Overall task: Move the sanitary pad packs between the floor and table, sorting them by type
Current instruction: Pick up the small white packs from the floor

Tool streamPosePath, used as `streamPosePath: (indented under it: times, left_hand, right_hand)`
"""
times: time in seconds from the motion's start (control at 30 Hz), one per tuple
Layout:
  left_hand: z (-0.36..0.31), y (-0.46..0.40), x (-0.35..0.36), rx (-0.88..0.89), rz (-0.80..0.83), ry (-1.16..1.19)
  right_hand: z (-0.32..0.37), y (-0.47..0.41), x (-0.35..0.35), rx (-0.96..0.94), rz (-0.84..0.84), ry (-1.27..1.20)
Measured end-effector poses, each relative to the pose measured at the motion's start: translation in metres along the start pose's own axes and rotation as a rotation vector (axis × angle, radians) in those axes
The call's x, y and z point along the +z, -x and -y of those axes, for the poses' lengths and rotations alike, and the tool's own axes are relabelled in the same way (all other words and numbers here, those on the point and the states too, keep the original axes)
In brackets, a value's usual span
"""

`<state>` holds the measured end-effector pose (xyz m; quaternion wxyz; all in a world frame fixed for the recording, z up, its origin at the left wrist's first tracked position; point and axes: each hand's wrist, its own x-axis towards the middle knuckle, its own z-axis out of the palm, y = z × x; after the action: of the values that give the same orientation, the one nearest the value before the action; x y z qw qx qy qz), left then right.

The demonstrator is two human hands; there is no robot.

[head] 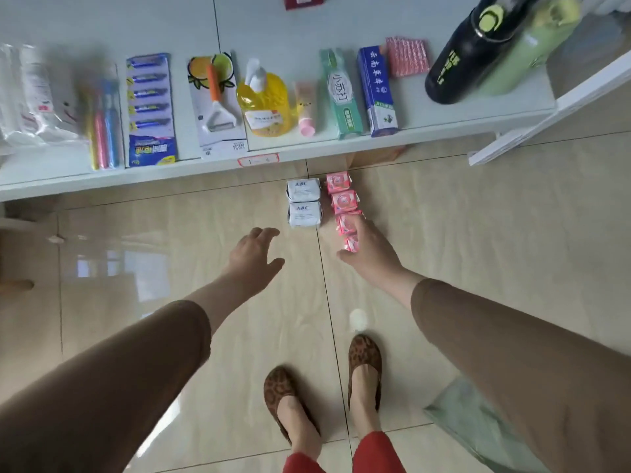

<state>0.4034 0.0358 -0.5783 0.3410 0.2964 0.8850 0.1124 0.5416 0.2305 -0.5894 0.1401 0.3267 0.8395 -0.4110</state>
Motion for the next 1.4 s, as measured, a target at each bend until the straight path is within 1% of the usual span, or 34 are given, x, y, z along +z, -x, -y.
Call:
streamPosePath:
  times: [0.13, 0.27, 0.47, 0.57, 0.63, 0.73, 0.87, 0.93, 1.03, 1.13, 1.3, 1.4]
  left_hand:
    - [0.026, -0.068, 0.052, -0.066, -0.038, 0.003]
    - [0.045, -0.127, 0.085, -0.09, -0.084, 0.002]
    - [0.052, -0.203, 0.105, -0.086, -0.156, 0.012]
    - [0.048, -0.234, 0.107, -0.062, -0.184, 0.038]
    - [0.045, -0.253, 0.108, -0.046, -0.174, 0.037]
    - [0.044, -0.275, 0.111, -0.046, -0.105, 0.01]
    - [0.045, -0.292, 0.12, -0.08, -0.065, 0.075]
    - [0.046, -0.296, 0.125, -0.084, -0.085, 0.069]
    - [0.046, -0.293, 0.131, -0.096, -0.151, 0.048]
    - [0.05, -0.271, 0.13, -0.117, -0.154, 0.074]
    - [0.051, -0.196, 0.093, -0.106, -0.142, 0.113]
    - [0.037, -0.136, 0.055, -0.094, -0.136, 0.133]
  right_hand:
    - [-0.048, -0.064, 0.054, -0.006, -0.007, -0.028]
    - [-0.079, -0.117, 0.098, -0.063, -0.006, -0.042]
    - [-0.101, -0.185, 0.133, -0.115, -0.057, -0.036]
    - [-0.104, -0.207, 0.143, -0.18, -0.089, -0.002]
    - [-0.106, -0.217, 0.149, -0.198, -0.095, 0.027]
    - [-0.11, -0.228, 0.157, -0.204, -0.106, 0.055]
    - [-0.111, -0.23, 0.163, -0.24, -0.121, 0.044]
    - [-0.112, -0.229, 0.168, -0.258, -0.109, 0.087]
    - [-0.116, -0.218, 0.172, -0.229, -0.086, 0.128]
    - [-0.119, -0.193, 0.163, -0.222, -0.058, 0.043]
    - [-0.111, -0.123, 0.116, -0.135, 0.02, -0.071]
    - [-0.086, -0.071, 0.073, -0.071, 0.02, -0.17]
